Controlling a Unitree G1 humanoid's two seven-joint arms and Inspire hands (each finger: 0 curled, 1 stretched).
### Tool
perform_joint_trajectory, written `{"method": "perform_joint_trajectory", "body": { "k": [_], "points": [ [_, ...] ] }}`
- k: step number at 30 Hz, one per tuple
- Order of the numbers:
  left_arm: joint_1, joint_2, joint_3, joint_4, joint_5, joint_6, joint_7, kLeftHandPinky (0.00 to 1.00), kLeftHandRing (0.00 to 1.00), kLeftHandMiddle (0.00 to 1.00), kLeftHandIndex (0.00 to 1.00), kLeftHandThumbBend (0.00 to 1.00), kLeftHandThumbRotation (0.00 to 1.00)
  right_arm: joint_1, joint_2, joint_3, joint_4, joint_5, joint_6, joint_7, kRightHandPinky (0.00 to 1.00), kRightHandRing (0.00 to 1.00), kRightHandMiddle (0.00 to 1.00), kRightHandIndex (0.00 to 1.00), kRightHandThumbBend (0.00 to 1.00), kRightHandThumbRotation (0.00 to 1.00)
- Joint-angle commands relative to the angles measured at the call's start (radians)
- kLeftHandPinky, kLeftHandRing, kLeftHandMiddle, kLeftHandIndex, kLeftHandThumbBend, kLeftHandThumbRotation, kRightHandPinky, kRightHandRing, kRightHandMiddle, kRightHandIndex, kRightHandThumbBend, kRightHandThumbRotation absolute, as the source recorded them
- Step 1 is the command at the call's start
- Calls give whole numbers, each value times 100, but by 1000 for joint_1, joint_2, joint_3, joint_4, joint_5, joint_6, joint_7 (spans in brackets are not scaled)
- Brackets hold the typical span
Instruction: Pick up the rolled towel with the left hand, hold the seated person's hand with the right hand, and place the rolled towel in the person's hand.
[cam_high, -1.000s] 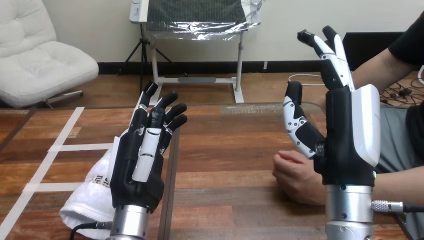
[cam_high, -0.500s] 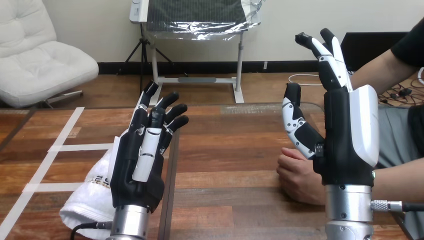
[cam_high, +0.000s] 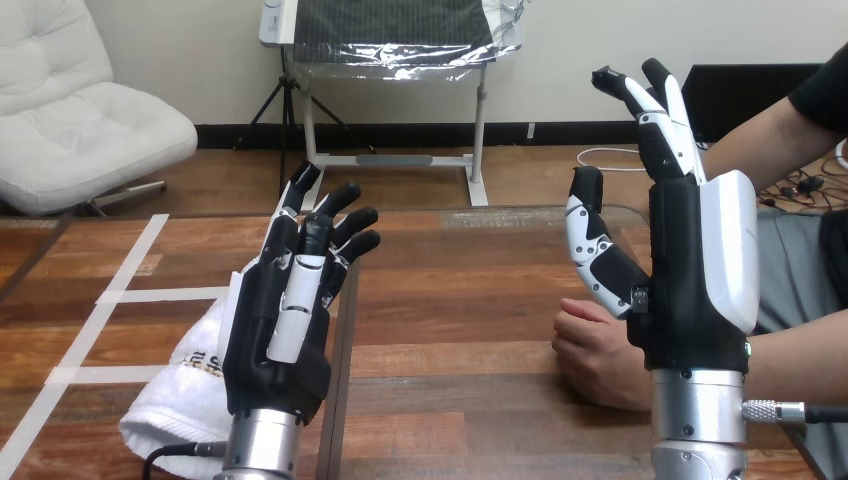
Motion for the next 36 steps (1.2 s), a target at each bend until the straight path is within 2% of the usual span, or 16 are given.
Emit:
{"method": "perform_joint_trajectory", "body": {
  "k": [1,13,20,23,24,26,27,29,30,32,33,35,36],
  "points": [
    [-75,-78,-10,-36,4,-15,-2,76,78,82,92,55,61,-56,13,-6,-35,7,-5,0,88,94,97,87,8,0],
    [-72,-78,-13,-46,-2,-12,-2,76,78,82,92,55,61,-57,10,-5,-35,7,-6,-1,88,95,97,87,7,0],
    [-59,-81,-16,-55,18,-21,15,76,77,81,92,56,61,-53,9,-5,-35,7,-8,-1,88,95,97,87,7,0],
    [-59,-72,-16,-43,88,-63,45,75,77,81,92,54,62,-50,8,-4,-37,8,-6,3,88,95,97,87,7,0],
    [-56,-68,-16,-42,141,-80,74,75,77,81,92,54,63,-48,8,-4,-38,9,-6,4,88,95,97,87,7,0],
    [-53,-64,-16,-42,200,-98,109,74,76,81,93,52,64,-47,8,-5,-39,11,-6,4,88,95,97,87,7,0],
    [-45,-61,-16,-54,261,-94,151,74,76,81,93,51,65,-46,8,-4,-39,11,-5,5,88,95,97,87,7,0],
    [-36,-59,-17,-69,329,-88,200,74,76,81,92,52,62,-45,8,-4,-40,12,-5,6,88,95,98,87,6,0],
    [-25,-59,-18,-94,408,-68,254,74,76,80,92,52,61,-44,7,-4,-39,12,-5,6,88,95,98,87,6,0],
    [-14,-59,-20,-121,497,-46,316,75,77,81,91,52,56,-43,5,-5,-39,13,-7,6,88,95,98,87,6,0],
    [-7,-50,-20,-141,602,-30,377,76,77,81,91,52,54,-42,5,-5,-40,12,-5,7,88,95,98,87,6,0],
    [-2,-39,-22,-159,716,-16,444,76,79,82,90,53,46,-41,5,-4,-41,11,-3,8,88,95,98,87,7,0],
    [3,-32,-25,-177,798,5,493,76,79,82,90,53,45,-40,4,-5,-40,11,-3,7,88,95,98,87,7,0]
  ]
}}
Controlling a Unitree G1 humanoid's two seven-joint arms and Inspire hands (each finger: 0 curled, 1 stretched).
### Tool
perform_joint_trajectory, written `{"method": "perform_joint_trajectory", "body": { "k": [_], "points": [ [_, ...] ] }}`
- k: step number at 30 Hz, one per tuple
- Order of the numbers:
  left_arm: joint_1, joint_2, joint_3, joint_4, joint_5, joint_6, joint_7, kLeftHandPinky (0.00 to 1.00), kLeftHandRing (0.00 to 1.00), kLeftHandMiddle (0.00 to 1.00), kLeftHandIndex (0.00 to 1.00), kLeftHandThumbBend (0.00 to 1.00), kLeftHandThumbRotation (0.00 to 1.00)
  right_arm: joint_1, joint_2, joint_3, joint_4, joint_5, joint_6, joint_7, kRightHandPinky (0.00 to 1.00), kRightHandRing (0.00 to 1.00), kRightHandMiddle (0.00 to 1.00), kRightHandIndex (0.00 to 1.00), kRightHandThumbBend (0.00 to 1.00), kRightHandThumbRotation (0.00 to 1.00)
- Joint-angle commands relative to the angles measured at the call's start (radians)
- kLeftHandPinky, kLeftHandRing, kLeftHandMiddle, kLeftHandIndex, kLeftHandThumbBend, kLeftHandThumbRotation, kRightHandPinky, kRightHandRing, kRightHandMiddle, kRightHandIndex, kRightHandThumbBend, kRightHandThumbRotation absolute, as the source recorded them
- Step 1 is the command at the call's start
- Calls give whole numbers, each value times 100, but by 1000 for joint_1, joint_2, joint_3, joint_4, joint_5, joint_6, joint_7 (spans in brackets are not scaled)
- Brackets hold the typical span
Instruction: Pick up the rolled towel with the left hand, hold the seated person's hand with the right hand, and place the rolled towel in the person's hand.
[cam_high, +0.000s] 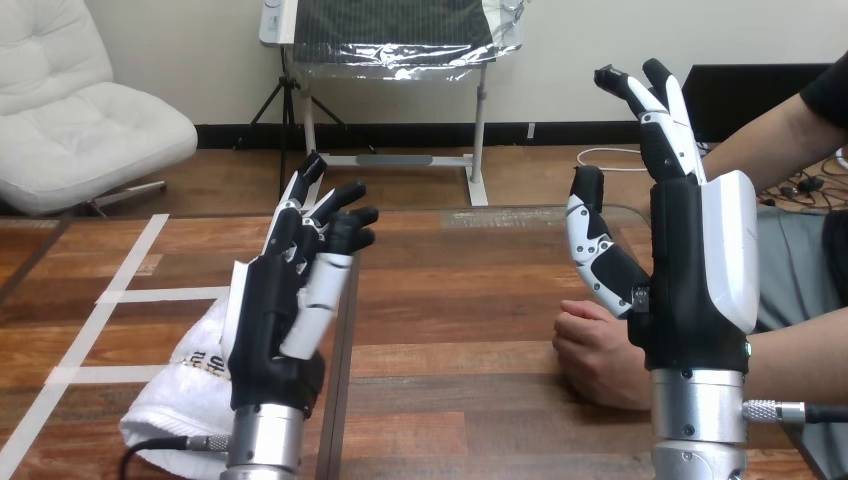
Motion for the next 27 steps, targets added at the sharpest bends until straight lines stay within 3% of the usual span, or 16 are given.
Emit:
{"method": "perform_joint_trajectory", "body": {
  "k": [1,6,9,16,27],
  "points": [
    [2,-33,-23,-170,466,64,282,77,80,83,90,55,42,-42,6,-5,-40,-1,-4,6,88,95,98,87,7,0],
    [2,-11,-37,-203,675,118,433,78,82,84,89,62,31,-40,5,-6,-37,0,-5,6,88,95,98,87,7,0],
    [0,-1,-45,-221,760,162,491,77,83,86,88,68,26,-40,5,-5,-36,-5,-2,5,88,95,98,87,7,0],
    [-9,4,-51,-244,858,242,551,80,84,87,88,72,27,-39,6,-5,-32,-4,-4,4,88,94,98,87,8,0],
    [-32,9,-54,-276,1001,406,589,80,82,86,88,75,31,-38,4,-4,-25,3,-14,3,88,94,98,87,8,0]
  ]
}}
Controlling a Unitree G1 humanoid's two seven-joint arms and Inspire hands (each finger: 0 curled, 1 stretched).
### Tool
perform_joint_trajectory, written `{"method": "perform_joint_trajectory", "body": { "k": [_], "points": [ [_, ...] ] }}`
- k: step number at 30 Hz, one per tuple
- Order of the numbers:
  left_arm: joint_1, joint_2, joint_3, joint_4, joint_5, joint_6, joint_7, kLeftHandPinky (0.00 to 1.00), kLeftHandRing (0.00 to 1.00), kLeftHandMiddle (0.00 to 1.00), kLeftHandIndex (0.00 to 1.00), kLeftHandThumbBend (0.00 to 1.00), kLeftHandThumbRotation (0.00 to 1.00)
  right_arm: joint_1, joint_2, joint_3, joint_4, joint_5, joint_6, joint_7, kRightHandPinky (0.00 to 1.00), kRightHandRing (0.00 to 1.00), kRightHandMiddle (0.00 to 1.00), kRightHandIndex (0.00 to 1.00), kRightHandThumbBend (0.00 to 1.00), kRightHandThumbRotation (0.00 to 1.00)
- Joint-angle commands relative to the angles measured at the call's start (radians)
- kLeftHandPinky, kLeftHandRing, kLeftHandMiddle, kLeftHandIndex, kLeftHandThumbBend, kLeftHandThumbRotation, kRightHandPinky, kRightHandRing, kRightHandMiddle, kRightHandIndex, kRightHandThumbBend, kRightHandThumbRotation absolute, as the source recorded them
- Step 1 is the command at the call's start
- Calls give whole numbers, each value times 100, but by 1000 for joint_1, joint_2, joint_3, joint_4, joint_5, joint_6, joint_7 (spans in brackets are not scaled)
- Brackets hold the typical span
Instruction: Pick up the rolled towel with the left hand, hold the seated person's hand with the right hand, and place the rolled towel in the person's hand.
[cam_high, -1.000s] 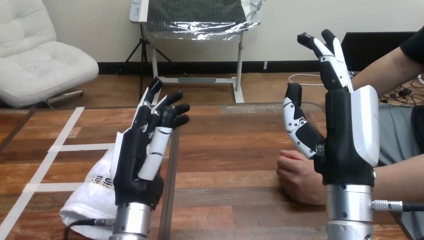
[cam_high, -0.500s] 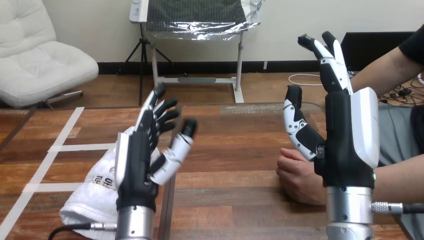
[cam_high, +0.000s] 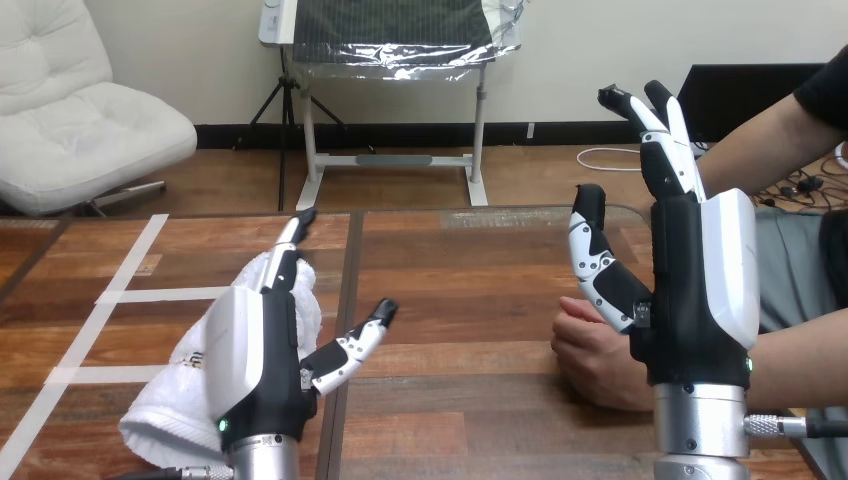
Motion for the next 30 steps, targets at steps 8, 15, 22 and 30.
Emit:
{"method": "perform_joint_trajectory", "body": {
  "k": [8,15,22,30],
  "points": [
    [-129,35,-40,-202,293,199,137,80,83,86,88,76,31,-74,3,-5,-25,5,-16,4,88,95,98,87,8,0],
    [-144,57,-43,-204,328,279,110,82,84,86,89,77,33,-72,3,-6,-28,-3,-10,4,88,95,98,87,8,0],
    [-161,88,-45,-195,342,334,102,85,85,87,88,76,36,-71,-1,-7,-27,-7,-13,1,88,94,98,87,9,0],
    [-184,122,-44,-178,359,398,91,86,85,86,87,78,41,-69,-3,-10,-27,-6,-11,4,88,94,98,87,9,0]
  ]
}}
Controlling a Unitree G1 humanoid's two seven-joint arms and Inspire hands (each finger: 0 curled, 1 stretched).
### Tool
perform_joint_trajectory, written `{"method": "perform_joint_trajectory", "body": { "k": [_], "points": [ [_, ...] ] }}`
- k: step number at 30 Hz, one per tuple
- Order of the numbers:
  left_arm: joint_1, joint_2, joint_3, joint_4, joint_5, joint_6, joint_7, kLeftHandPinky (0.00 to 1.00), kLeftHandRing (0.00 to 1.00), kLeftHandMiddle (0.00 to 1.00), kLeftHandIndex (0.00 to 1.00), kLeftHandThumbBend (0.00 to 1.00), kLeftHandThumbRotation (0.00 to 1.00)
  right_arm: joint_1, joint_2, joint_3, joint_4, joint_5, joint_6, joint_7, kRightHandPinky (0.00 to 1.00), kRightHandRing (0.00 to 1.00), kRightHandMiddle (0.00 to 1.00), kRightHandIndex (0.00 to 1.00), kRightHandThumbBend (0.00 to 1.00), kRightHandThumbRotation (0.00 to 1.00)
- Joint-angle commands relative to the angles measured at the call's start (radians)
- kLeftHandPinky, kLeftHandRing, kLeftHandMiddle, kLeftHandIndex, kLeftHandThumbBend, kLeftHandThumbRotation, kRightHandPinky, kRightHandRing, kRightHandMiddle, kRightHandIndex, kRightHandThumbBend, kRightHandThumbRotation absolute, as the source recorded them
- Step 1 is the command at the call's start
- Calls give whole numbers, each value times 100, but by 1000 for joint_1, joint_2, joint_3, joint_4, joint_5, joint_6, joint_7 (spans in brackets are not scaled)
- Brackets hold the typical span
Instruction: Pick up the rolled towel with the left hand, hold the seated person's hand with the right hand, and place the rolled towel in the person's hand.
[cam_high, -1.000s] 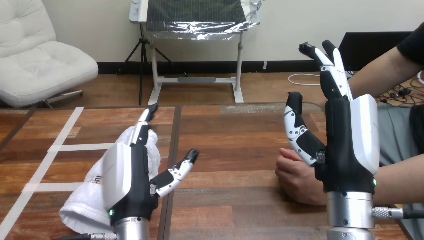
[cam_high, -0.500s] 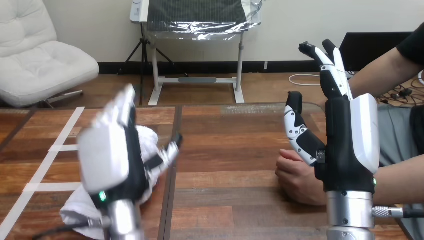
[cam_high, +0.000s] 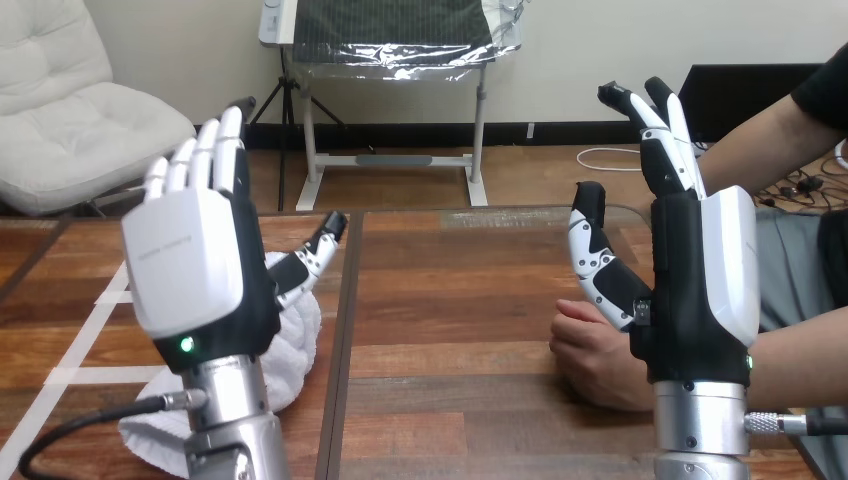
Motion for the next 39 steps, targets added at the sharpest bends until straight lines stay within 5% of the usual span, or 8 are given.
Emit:
{"method": "perform_joint_trajectory", "body": {
  "k": [1,16,39],
  "points": [
    [-46,36,-11,0,18,37,-11,86,85,86,87,78,41,-62,-2,-8,-27,-5,-11,2,88,94,98,87,9,0],
    [-91,95,-18,59,3,116,-50,87,88,89,89,81,49,-62,-3,-10,-29,-9,-7,10,88,94,98,87,9,0],
    [-159,123,-51,153,-29,255,-239,90,91,93,93,90,69,-59,-4,-18,-34,-14,-1,21,88,94,97,86,11,0]
  ]
}}
